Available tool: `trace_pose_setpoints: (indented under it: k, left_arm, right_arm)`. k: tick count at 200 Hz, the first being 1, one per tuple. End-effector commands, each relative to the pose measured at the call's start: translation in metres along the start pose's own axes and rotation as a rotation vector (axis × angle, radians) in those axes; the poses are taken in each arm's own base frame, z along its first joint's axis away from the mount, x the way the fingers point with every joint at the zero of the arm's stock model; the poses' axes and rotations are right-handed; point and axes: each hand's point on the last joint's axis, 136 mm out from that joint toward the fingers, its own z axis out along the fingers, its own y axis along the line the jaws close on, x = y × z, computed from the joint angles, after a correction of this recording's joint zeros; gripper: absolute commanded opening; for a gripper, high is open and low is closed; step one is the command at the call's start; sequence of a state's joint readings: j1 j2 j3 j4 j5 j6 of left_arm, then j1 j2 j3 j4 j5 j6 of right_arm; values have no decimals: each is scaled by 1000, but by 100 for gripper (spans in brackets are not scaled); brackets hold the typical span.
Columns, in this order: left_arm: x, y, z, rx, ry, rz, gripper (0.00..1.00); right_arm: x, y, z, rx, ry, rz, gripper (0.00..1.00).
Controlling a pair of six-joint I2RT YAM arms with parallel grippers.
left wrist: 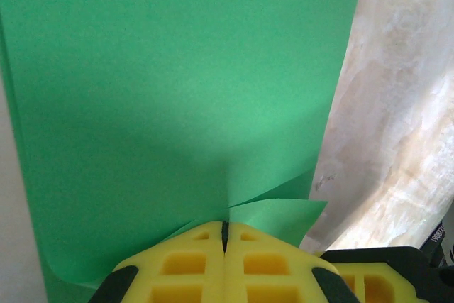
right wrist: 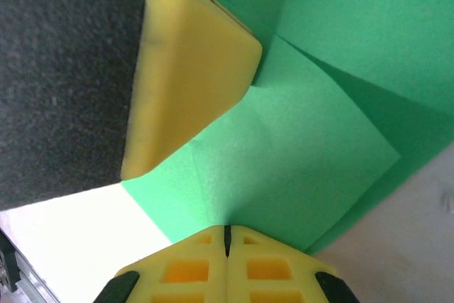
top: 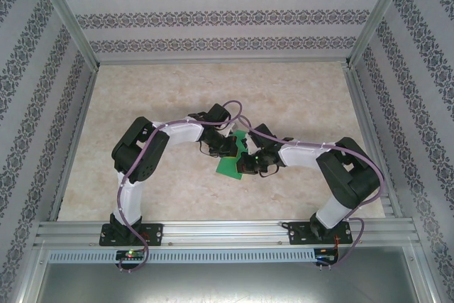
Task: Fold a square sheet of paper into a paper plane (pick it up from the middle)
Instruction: Fold the triangle a second time at the center of the table.
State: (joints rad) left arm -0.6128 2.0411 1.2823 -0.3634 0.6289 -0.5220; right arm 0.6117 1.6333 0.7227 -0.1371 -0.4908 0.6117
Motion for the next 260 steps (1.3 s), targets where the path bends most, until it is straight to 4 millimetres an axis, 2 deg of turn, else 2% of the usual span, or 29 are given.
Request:
trace_pose_setpoints:
  k: [1,32,55,90,132,260]
  left_arm:
    - [23,51,24,-138,73,-51,5]
    - [23,52,25,-138,75,-54,5]
    - [23,52,25,-136,77,-56,5]
    - [24,54,26,-141,78,-57,5]
    - [26,55,26,-143,81,-59,5]
    - [25,57,27,-148,83,-54,5]
  right_arm:
    - [15,-4,-1,28,27,7,2]
    - [10,14,-9,-13,-3,-12,2]
    - [8,19,-10,-28,-9,-17,2]
    - [15,13,0,-10,30,-18,2]
    - [22,-5,2,68,44,-19,2]
    - [38,-19,5,94,65,2,2]
